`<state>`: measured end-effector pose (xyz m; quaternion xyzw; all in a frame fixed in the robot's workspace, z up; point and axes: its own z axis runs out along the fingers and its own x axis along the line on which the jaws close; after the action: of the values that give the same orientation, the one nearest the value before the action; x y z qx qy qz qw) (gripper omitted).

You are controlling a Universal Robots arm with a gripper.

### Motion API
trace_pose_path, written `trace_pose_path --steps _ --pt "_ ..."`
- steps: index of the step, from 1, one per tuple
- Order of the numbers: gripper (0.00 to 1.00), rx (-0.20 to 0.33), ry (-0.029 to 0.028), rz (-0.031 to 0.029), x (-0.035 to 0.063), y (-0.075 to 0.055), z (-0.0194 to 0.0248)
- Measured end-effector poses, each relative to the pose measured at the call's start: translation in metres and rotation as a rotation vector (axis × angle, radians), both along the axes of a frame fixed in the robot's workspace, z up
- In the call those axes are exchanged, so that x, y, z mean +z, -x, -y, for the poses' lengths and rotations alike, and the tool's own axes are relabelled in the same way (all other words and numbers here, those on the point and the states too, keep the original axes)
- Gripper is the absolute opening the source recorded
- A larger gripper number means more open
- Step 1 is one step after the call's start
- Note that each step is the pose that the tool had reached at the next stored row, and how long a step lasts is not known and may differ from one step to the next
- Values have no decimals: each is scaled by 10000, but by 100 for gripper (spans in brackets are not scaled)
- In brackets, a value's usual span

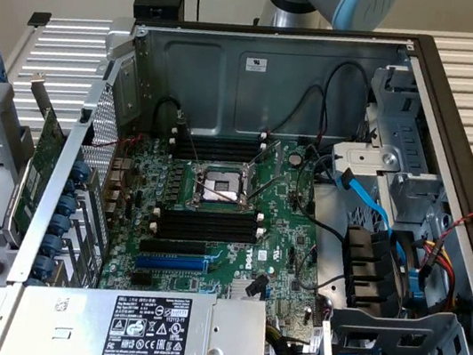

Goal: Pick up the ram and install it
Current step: 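Pick up the ram and move it above insertion slot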

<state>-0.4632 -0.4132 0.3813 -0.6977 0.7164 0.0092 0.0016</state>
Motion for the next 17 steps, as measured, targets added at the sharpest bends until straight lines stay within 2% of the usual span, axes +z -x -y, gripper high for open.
trace_pose_path --steps 5,10,17 --pt "11 20 0 2 -33 5 10" --pt "11 48 1 2 -68 33 51" --pt "11 166 1 5 -177 55 102"
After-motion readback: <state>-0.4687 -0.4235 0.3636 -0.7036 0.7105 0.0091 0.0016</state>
